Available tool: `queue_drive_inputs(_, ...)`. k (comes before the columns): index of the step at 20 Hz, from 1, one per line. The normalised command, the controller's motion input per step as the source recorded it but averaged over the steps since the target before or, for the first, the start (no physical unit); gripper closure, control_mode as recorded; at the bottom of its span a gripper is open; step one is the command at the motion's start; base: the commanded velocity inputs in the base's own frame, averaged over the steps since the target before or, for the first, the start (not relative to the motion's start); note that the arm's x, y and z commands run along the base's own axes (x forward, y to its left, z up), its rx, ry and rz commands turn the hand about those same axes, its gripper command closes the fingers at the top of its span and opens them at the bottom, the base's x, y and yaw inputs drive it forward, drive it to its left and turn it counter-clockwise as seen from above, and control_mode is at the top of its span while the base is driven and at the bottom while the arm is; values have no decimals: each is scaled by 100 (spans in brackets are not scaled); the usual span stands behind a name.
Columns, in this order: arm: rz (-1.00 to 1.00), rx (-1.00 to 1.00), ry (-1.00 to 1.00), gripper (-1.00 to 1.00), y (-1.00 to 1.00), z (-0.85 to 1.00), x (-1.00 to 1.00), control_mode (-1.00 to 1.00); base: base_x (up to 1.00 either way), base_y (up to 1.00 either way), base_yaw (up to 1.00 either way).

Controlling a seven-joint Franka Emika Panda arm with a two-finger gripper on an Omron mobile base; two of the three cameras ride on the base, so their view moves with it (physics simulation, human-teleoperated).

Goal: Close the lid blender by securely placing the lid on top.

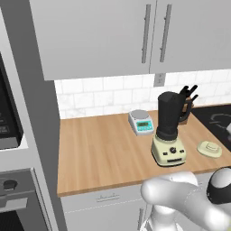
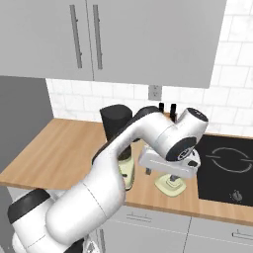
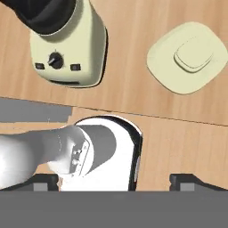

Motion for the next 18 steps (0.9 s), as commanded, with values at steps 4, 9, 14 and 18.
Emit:
queue_drive_inputs(4, 0, -3, 20, -100, -9, -12, 12, -100, 0, 0, 0)
queue_drive_inputs(9, 13, -2, -2, -100, -2, -24, 0, -100, 0, 0, 0)
queue_drive_inputs(14, 60, -22, -10, -100, -9, -70, 0, -100, 0, 0, 0)
queue_drive_inputs(18, 53, -8, -2, -100, -24, -23, 0, -100, 0, 0, 0)
